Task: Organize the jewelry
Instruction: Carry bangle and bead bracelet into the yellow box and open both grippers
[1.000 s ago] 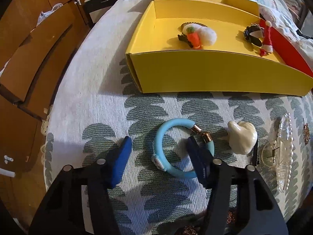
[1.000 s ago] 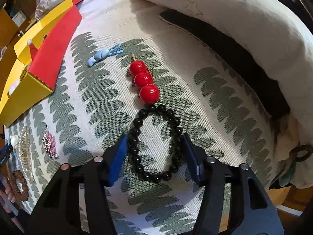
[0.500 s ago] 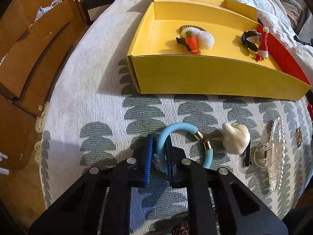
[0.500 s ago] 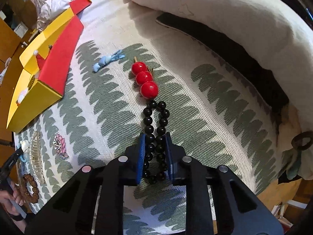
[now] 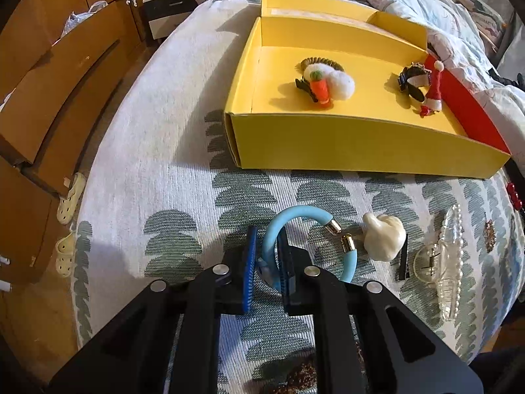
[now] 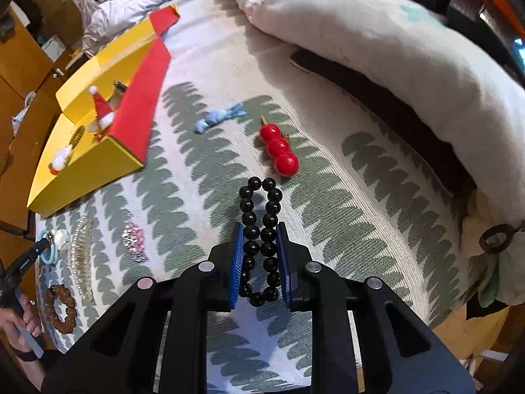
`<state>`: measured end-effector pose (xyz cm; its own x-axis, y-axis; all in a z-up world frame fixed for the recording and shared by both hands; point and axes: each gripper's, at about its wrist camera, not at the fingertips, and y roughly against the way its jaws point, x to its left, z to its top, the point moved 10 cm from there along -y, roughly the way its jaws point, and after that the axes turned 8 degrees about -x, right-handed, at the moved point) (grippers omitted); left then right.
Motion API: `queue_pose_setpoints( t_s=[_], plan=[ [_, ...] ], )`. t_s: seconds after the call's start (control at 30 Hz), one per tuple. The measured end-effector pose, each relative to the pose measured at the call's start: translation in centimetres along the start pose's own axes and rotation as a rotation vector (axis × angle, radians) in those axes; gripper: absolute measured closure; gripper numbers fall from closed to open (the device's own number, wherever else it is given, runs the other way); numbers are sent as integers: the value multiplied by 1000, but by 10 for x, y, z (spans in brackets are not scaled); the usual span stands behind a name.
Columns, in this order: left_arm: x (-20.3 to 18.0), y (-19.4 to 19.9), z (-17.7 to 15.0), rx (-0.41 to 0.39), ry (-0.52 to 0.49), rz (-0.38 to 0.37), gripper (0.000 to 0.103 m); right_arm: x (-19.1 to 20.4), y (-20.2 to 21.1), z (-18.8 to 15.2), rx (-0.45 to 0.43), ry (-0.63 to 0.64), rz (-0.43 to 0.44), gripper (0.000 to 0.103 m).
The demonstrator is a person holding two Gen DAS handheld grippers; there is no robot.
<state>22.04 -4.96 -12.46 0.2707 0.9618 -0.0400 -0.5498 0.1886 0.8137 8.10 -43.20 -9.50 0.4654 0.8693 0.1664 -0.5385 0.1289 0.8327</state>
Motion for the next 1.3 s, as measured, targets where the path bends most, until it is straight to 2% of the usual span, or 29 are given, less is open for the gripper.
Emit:
queue_pose_setpoints(
  t_s=[0.2, 0.3, 0.67, 0.83, 1.0, 1.17, 1.3],
  plan=[
    [3, 15, 5, -23, 10, -14, 90, 21, 27, 7, -71, 26, 54, 83],
    [1, 26, 12, -42, 24, -34, 90, 44, 36, 19, -107, 47, 90, 83],
    [-29, 53, 55, -126, 68, -117, 90, 174, 57, 56, -176, 219, 280, 83],
    [-39, 47, 89, -150, 95, -141, 90, 226, 28, 81, -149, 278, 313, 83],
    [-59, 27, 119, -132, 74, -180, 90, 259, -11, 96, -99, 313, 322, 83],
    [-72, -7, 122, -51, 58, -185, 90, 277, -53, 101, -36, 334, 332, 83],
    [-84, -31, 123, 0, 9, -154, 90, 279, -76, 99, 4, 338, 322, 83]
  ],
)
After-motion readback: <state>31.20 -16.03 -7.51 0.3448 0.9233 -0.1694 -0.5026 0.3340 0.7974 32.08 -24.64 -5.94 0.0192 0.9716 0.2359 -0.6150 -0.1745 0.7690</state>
